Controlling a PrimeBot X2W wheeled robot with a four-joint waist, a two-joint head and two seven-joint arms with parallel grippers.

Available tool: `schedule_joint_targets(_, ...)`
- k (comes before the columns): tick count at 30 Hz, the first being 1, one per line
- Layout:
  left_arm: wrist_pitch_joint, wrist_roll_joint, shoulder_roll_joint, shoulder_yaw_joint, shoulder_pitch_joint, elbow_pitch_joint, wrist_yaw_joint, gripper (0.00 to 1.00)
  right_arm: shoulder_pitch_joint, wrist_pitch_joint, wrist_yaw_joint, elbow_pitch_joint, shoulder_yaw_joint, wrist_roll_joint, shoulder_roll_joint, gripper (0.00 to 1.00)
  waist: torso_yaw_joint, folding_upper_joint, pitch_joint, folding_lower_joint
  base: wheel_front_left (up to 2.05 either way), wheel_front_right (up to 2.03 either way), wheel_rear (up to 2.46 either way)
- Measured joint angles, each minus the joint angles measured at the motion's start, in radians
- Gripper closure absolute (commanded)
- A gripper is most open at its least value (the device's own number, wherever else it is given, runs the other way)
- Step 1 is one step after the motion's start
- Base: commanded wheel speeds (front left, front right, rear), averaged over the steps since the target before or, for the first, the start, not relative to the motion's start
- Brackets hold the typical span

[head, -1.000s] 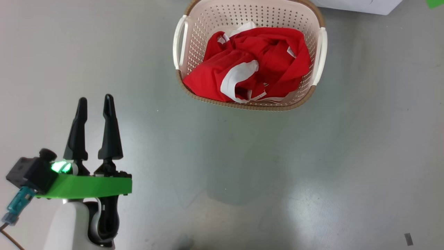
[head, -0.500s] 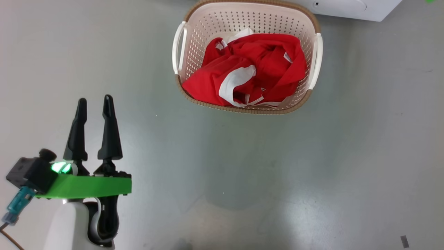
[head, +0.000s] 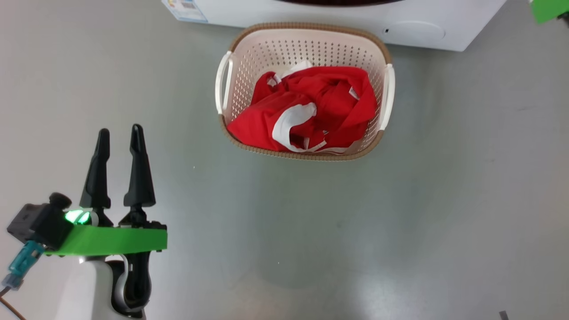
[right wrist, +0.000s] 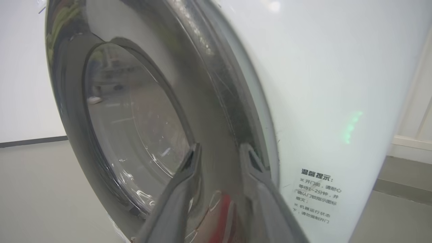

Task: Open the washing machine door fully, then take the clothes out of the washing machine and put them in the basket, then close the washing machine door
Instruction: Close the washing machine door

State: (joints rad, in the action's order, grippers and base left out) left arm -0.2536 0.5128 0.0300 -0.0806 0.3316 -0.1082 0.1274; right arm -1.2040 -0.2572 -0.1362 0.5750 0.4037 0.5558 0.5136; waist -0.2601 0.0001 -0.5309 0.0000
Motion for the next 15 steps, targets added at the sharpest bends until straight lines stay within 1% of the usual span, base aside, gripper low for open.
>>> schedule_joint_targets(6, 0.000, -0.001, 0.002, 0.003, -0.017, -0.004, 0.000, 0.00, 0.051, 0.000, 0.000, -0.021, -0.009, 0.001, -0.023, 0.00, 0.017, 0.0000, 0.043, -0.0001, 0.00, 0.00, 0.00)
schedule_joint_targets(15, 0.000, -0.015, 0.023, 0.017, -0.060, -0.007, 0.000, 0.00, 0.175, 0.000, 0.000, -0.092, -0.064, 0.001, -0.054, 0.00, 0.048, -0.0001, 0.118, 0.0000, 0.00, 0.00, 0.00)
